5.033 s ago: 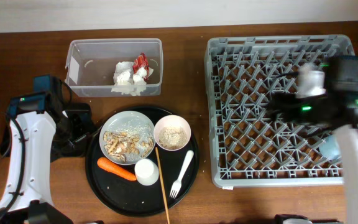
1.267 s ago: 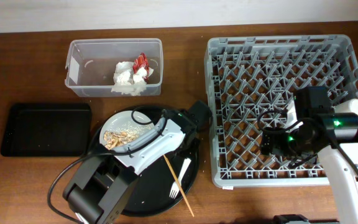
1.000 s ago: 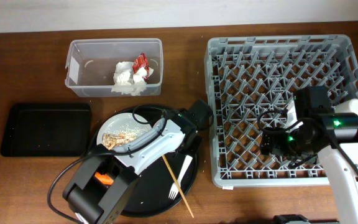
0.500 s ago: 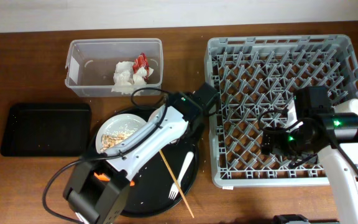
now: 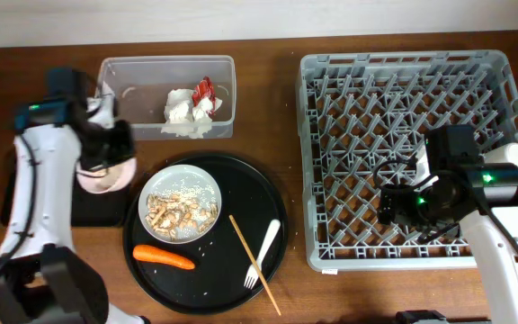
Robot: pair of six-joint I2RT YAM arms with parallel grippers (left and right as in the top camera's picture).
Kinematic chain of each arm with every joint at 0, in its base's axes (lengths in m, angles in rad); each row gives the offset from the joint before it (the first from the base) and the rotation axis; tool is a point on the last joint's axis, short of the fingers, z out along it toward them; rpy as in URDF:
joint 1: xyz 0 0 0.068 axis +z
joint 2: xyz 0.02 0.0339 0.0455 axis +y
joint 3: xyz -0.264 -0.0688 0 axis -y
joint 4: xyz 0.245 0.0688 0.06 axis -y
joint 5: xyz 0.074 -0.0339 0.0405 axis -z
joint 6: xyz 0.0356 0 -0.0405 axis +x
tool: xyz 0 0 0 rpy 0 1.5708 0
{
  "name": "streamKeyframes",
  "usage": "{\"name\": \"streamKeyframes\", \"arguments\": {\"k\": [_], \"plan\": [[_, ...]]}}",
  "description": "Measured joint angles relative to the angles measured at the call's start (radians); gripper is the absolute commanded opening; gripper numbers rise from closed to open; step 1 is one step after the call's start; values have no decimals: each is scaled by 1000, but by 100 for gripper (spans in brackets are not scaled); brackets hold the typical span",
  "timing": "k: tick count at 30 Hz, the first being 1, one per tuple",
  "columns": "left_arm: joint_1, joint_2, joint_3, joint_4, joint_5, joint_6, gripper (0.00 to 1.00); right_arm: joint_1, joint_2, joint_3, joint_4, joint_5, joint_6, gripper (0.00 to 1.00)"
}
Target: Sort waste into correct bins and load items into the dishwasher rack
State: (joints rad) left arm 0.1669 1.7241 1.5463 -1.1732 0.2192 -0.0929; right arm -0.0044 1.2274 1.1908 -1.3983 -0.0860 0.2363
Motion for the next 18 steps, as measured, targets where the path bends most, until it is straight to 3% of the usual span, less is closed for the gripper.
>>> {"name": "streamKeyframes", "arguments": {"k": [5,8,12,18], "plan": [[247,-2,-87,116,300,113,0,0,0,0,0,3,0,90],[354,-5,-235,262,587,199,0,0,0,0,-1,3,0,90],[420,-6,-443,486,888,232,0,0,0,0,-1,3,0,90],[511,-6,-542,596,1152,235,0,0,0,-1,0,3,0,90]]}}
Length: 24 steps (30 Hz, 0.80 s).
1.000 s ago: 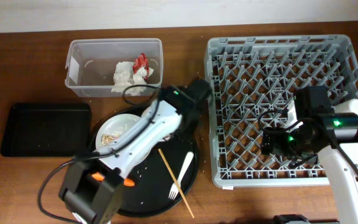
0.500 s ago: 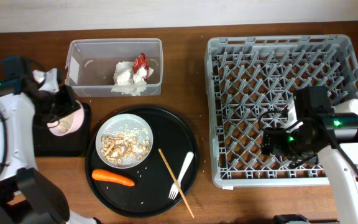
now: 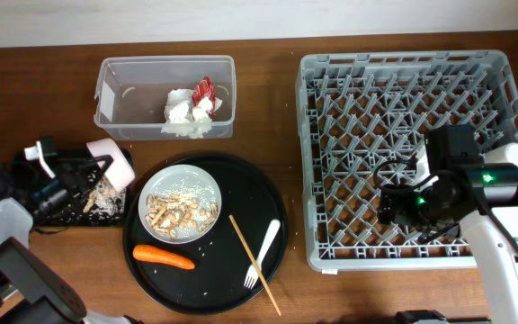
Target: Sort waste into correct bins and load items into the dishwasher rack
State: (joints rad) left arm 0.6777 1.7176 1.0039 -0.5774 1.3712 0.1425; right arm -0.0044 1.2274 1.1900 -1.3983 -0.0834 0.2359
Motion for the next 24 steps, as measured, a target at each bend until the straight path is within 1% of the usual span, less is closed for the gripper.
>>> {"name": "streamKeyframes", "arguments": {"k": [3,7,10,14,15,19,20,21,22,23,24], "plan": [[21,0,0,4,116,0,1,0,0,0,0,0,1,90],[29,0,0,-14,163,0,0,0,0,0,0,0,0,90],[59,0,0,-16,169,-23,1,0,0,0,0,0,0,90],[106,0,0,-17,170,-156,1,0,0,0,0,0,0,90],[111,0,0,-16,171,-170,1,0,0,0,0,0,0,90],[114,0,0,-13,170,-190,1,0,0,0,0,0,0,90],[114,0,0,-11,146,-196,0,0,0,0,0,0,0,90],[114,0,0,-13,83,-237,0,0,0,0,0,0,0,90],[115,0,-4,8,77,-255,0,0,0,0,0,0,1,90],[115,-1,-4,29,122,-240,0,0,0,0,0,0,1,90],[115,-1,-4,32,125,-237,0,0,0,0,0,0,0,90]]}}
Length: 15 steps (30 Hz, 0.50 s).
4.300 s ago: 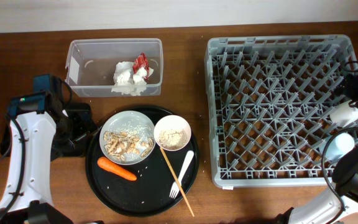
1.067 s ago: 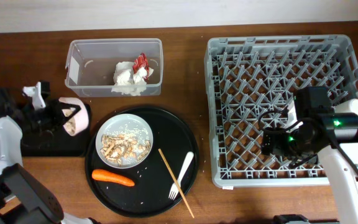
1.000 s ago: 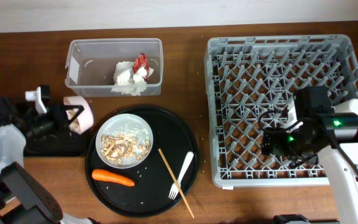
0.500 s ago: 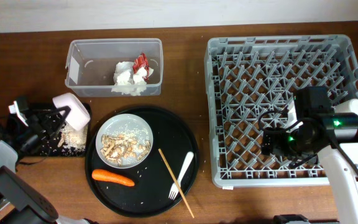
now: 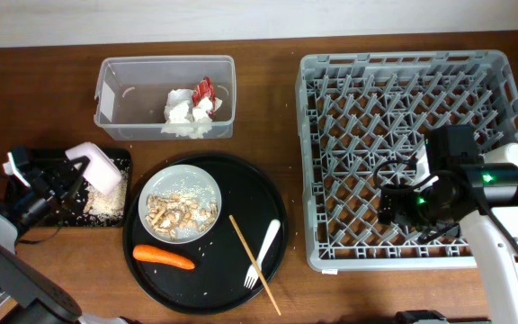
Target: Sort waste into correct bins and load items into the dishwasher rack
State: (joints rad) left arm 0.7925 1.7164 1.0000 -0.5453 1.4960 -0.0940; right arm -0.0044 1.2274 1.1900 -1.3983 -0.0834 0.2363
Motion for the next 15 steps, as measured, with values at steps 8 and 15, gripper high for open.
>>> {"name": "streamKeyframes", "arguments": {"k": [8,15], "plan": [[-29,-6,-1,40,35,-49,0,0,0,0,0,0,0,90],[-475,-155,0,46,-84,-50,0,0,0,0,0,0,0,91]]}}
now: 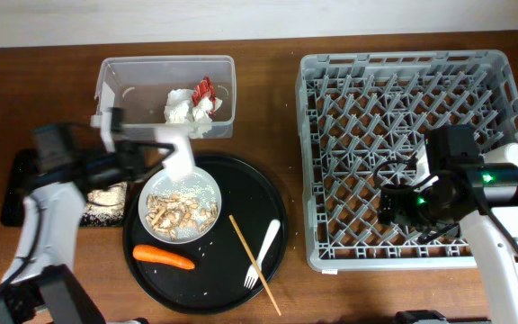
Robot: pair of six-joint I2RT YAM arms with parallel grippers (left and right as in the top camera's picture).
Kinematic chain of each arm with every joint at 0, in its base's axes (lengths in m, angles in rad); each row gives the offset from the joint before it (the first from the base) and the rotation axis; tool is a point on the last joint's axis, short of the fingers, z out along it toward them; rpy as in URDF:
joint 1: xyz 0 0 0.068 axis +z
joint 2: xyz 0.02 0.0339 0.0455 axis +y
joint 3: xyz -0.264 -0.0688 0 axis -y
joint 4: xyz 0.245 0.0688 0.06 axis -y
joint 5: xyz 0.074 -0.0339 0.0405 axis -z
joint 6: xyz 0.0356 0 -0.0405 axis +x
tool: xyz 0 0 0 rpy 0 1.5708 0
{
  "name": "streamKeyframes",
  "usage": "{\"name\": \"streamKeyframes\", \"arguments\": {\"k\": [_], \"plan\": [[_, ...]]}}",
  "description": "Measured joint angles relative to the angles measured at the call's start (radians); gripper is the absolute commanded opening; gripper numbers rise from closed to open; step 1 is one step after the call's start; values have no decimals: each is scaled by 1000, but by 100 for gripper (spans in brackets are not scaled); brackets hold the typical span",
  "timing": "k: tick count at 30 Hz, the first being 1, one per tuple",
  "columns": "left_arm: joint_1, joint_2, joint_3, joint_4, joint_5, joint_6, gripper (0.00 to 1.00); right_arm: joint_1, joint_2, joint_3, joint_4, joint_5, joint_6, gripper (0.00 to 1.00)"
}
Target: Sort waste into correct bins and load items into the dishwasher rack
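My left gripper [156,149] is shut on a pale pink cup [180,158], held on its side over the upper-left rim of the round black tray [272,211]. On that tray sit a white plate of food scraps [181,205], a carrot [163,258], a wooden chopstick [241,238] and a white fork [263,252]. The grey dishwasher rack [403,99] fills the right side. My right gripper [389,203] hangs over the rack's front middle; its jaws are too dark to read.
A clear bin [115,90] holding crumpled paper and a red wrapper stands at the back. A flat black bin [16,193] with a pile of food scraps lies at the left, partly under my left arm.
My left gripper has carried the cup from over the flat black bin at the left to the right, over the round tray's upper-left rim. The right arm is unchanged.
The left gripper first held the cup above the flat black bin. Then the cup was tipped there and scraps lay spilled in the bin. A pile of scraps stayed in the bin, and the cup now hangs over the round tray. The right arm never moved.
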State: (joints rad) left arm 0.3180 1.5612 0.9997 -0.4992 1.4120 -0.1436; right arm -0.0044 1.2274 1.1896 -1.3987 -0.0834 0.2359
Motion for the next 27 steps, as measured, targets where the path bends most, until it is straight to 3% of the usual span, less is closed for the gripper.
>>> {"name": "streamKeyframes", "arguments": {"k": [5,10,13,14,17,20,22,24,25,27], "plan": [[-514,-2,0,-14,-461,1,0,0,0,0,0,0,0,91],[-832,-2,0,-16,-950,0,2,0,0,0,-1,0,0,91],[-894,-2,0,-18,-1032,0,22,0,0,0,-3,0,0,91],[-894,-2,0,-22,-1042,-4,36,0,0,0,-4,0,0,91],[-894,-2,0,-44,-1052,-8,45,0,0,0,-8,0,0,91],[-847,-35,0,-104,-1054,-5,64,0,0,0,-11,0,-6,91],[-706,-173,0,-204,-1055,-7,70,0,0,23,-20,-43,-54,90],[-524,-304,6,-279,-1065,-7,74,44,-2,157,-22,-146,-109,91],[-496,-306,6,-294,-1065,-5,77,120,0,188,-13,-147,-118,91],[-303,-306,8,-397,-1063,-7,79,344,0,232,47,-178,-135,90]]}}
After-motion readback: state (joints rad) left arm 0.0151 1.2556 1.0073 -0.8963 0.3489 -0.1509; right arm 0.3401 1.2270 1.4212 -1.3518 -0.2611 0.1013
